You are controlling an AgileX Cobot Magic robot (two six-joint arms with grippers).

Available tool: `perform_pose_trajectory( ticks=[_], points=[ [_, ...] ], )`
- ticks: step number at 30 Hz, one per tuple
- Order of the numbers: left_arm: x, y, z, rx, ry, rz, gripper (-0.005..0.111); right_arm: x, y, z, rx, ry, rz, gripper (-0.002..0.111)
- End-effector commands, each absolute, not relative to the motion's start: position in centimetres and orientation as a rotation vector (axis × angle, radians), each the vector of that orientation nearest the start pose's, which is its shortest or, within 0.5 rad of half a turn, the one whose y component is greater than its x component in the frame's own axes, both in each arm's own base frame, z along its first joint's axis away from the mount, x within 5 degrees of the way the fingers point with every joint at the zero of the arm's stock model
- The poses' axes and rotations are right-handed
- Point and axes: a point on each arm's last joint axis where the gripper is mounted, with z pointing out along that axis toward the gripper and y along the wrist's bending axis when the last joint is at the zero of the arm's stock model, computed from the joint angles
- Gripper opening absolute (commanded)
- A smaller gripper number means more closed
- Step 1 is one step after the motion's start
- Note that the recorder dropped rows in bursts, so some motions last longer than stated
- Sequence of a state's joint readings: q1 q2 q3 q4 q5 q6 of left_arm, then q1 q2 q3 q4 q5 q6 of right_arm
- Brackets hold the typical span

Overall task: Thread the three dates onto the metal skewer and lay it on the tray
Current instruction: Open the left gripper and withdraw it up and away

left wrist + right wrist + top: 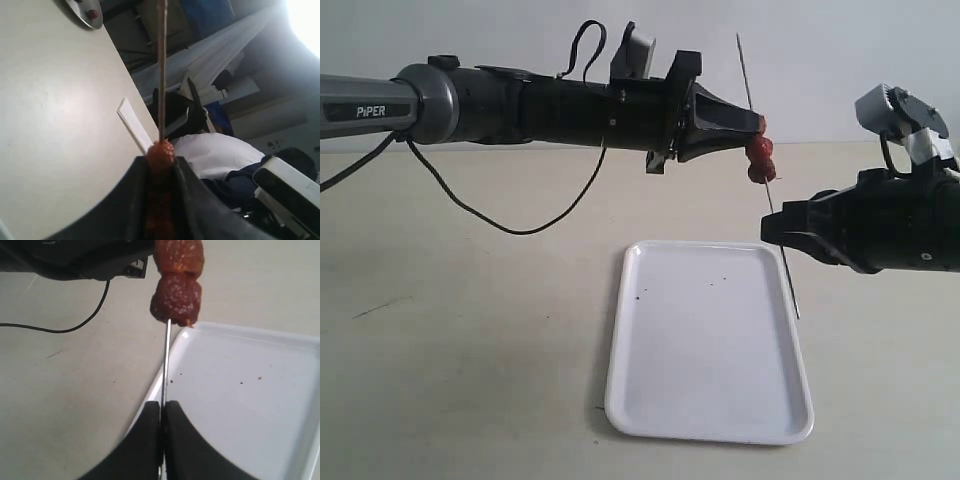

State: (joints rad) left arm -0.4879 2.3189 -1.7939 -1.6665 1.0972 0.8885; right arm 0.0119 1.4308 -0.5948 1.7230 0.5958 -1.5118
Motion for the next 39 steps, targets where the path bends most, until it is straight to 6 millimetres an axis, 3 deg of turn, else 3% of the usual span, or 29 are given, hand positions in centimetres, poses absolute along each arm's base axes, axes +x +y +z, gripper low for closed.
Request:
perform_pose_trajectory(
  ticks=[1,4,7,12,16,18,19,20,21,24,28,29,31,35,39],
  points=[
    [39.7,-30.7,20.7,0.573,2.085,-1.867,0.029,25.8,5.6,21.6,-0.149,2.173,0.805,0.0],
    [39.9,-30.5,20.8,0.551,2.076,-1.874,0.049,25.7,5.7,21.5,-0.173,2.182,0.796,0.0],
    [40.2,-30.2,20.8,0.542,2.075,-1.87,0.06,25.7,5.7,21.4,-0.179,2.186,0.794,0.0],
    [41.0,-28.9,21.0,0.54,2.031,-1.866,0.064,25.6,5.4,21.0,-0.174,2.238,0.755,0.0],
    [41.9,-26.6,21.5,0.583,1.947,-1.888,0.062,25.4,5.1,20.5,-0.146,2.304,0.716,0.0],
    [42.8,-25.0,21.3,0.618,1.925,-1.813,0.05,25.3,5.1,20.4,-0.128,2.331,0.722,0.0],
    [42.6,-24.6,20.9,0.707,1.971,-1.742,0.032,25.2,5.1,20.3,-0.129,2.335,0.72,0.0],
    [42.5,-24.5,20.7,0.74,1.991,-1.715,0.022,25.2,5.1,20.3,-0.131,2.337,0.728,0.0],
    [42.4,-24.4,20.4,0.778,2.015,-1.687,0.0,25.3,5.2,20.1,-0.134,2.343,0.741,0.0],
    [42.3,-24.4,20.7,0.844,1.976,-1.642,0.0,25.6,5.2,19.0,-0.111,2.383,0.751,0.0],
    [41.0,-23.9,23.9,0.862,1.938,-1.569,0.0,26.2,5.0,16.5,-0.099,2.466,0.728,0.0],
    [40.7,-23.5,24.3,0.835,1.96,-1.502,0.0,26.3,4.9,16.4,-0.092,2.465,0.716,0.0],
    [39.8,-21.6,25.8,0.741,2.024,-1.15,0.0,26.4,5.0,16.5,-0.096,2.447,0.728,0.0],
    [37.8,-18.6,27.2,0.563,2.042,-0.823,0.0,26.4,5.1,16.6,-0.112,2.441,0.747,0.0],
    [33.5,-15.2,29.4,0.436,1.985,-0.609,0.0,26.4,5.2,16.6,-0.114,2.441,0.751,0.0]
  ],
)
